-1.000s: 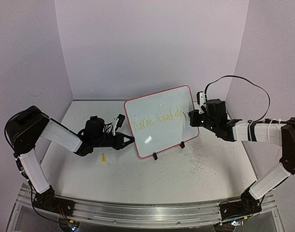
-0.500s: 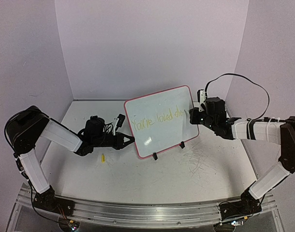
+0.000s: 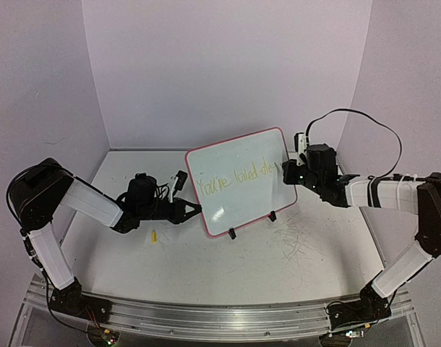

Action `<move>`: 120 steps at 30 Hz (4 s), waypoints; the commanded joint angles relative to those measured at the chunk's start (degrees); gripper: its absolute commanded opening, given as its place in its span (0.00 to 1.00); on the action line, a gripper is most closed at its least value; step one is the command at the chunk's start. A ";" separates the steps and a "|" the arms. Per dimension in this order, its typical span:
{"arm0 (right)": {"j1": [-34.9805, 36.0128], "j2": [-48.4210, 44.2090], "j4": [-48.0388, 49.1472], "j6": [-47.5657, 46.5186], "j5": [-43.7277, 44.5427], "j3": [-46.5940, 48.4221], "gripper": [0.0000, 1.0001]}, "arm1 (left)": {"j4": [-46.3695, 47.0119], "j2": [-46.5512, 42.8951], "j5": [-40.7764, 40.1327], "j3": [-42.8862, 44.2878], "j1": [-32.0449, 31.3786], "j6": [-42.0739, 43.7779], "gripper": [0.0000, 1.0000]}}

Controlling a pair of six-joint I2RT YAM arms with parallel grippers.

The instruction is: Write a sentence on the whiteboard

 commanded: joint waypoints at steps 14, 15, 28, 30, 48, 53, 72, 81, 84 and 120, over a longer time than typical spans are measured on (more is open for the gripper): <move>0.10 -0.35 0.24 0.95 -3.00 -2.25 0.00 | -6.30 -0.83 -1.96 -0.11 0.29 2.09 0.00; 0.10 -0.47 0.17 1.01 -3.04 -2.51 0.00 | -6.34 -0.86 -1.99 -0.17 0.31 2.09 0.00; 0.13 -1.41 -1.21 0.92 -3.37 -4.42 0.00 | -6.32 -0.64 -2.01 -0.28 0.31 2.17 0.00; 0.10 -1.49 -1.41 0.99 -3.26 -4.57 0.00 | -6.32 -0.69 -2.00 -0.30 0.30 2.18 0.00; 0.02 -6.37 2.43 -0.96 0.33 -3.84 0.00 | -6.50 -0.97 -1.88 -0.42 0.27 2.17 0.00; 0.03 -4.20 2.43 -0.95 0.61 -1.60 0.00 | -6.56 -0.64 -1.67 0.10 0.32 2.26 0.00; -0.51 -0.78 0.97 -0.90 2.15 0.63 0.00 | -6.98 -0.46 -1.51 0.23 0.31 2.50 0.00; -0.49 0.01 -0.83 -0.67 2.07 0.14 0.00 | -7.12 -0.81 -1.74 -0.07 0.31 2.52 0.00; -0.49 -0.20 -1.11 -0.31 2.10 -0.58 0.00 | -7.20 -0.88 -1.78 -0.06 0.28 2.59 0.00; -0.89 -6.72 0.58 0.14 -1.03 -2.37 0.00 | -7.52 -0.90 -1.81 -0.04 0.25 2.62 0.00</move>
